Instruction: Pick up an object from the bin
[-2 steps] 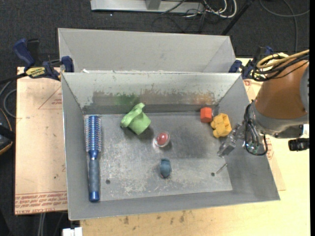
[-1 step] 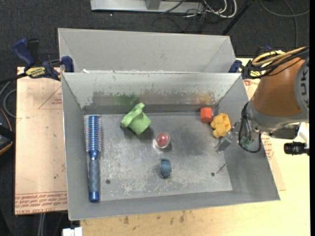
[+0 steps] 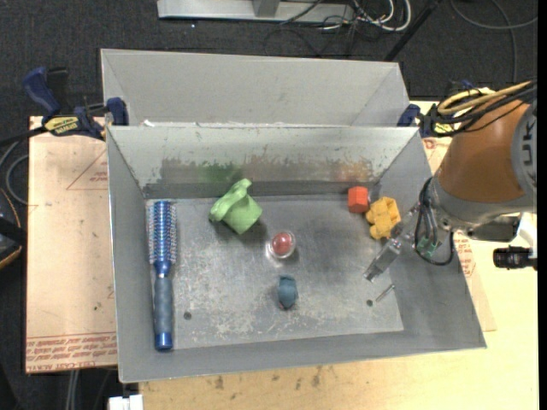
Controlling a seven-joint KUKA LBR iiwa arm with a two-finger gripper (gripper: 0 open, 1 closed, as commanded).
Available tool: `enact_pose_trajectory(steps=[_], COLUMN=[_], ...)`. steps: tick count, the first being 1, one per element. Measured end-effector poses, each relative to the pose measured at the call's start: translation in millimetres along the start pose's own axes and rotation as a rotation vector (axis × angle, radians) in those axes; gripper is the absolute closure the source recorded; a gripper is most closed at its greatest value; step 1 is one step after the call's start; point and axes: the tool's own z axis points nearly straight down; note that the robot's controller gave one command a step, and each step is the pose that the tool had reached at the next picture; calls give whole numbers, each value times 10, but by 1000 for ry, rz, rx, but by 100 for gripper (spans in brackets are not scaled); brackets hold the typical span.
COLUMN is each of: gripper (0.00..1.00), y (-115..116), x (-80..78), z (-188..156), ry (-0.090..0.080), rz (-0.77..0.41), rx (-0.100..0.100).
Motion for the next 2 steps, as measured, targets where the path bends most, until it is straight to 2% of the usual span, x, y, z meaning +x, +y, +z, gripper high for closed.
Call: enact_pose_trajectory(steps=[1,2], gripper=[0,0], y=[-253,211], x=[21,-739], z=[161,132], ry=[3,-7], rz=[-68,-38], rx=[2,-4])
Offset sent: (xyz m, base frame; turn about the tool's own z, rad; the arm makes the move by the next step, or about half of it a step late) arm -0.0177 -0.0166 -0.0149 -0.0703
